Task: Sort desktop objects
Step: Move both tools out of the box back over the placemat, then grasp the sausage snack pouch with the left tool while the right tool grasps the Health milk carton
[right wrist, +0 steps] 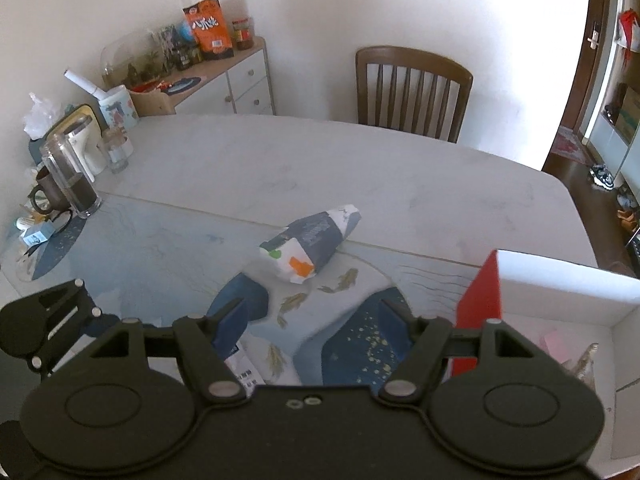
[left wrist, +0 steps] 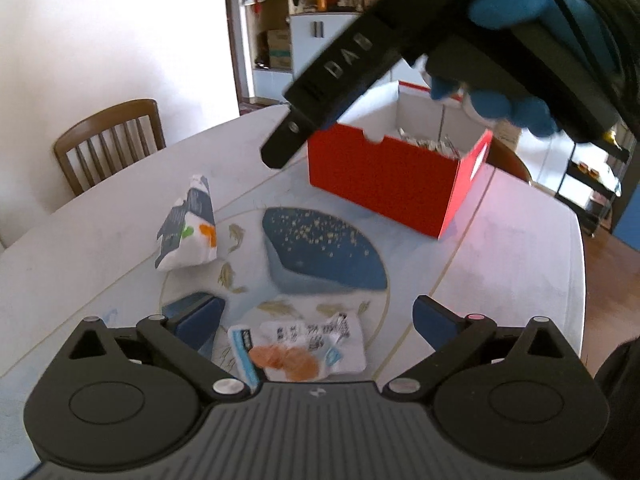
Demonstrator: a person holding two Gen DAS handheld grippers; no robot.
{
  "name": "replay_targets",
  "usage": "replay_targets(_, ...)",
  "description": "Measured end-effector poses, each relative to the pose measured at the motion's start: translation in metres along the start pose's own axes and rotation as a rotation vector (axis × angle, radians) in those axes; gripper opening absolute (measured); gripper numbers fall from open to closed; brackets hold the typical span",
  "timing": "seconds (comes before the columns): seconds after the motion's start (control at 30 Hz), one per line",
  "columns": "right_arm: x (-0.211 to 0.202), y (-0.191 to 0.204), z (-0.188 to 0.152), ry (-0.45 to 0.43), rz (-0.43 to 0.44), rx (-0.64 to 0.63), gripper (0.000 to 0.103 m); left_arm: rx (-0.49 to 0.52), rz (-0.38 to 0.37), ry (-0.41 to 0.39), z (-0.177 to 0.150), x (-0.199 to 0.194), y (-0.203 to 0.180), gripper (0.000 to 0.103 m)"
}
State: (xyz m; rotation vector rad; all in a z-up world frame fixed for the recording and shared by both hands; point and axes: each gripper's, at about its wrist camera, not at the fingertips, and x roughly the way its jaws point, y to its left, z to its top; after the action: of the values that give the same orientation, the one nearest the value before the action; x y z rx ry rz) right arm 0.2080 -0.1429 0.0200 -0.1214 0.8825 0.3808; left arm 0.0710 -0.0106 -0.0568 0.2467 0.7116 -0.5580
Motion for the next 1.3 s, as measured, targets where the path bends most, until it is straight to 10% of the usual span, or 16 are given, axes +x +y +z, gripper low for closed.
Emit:
replay_targets(0.63, 0.046, 0.021, 0.02, 0.073, -0.015, 0.003, 0.071, 0.087, -0.07, 0.058, -0.028, 0.035, 0.022, 0.103)
replay_targets(1.3, 0.116, 0.004, 0.053, 0.146, -0.036, 0.074, 0.071, 0.359, -0.302, 0.068, -0.027, 0.087, 0.04, 0.103)
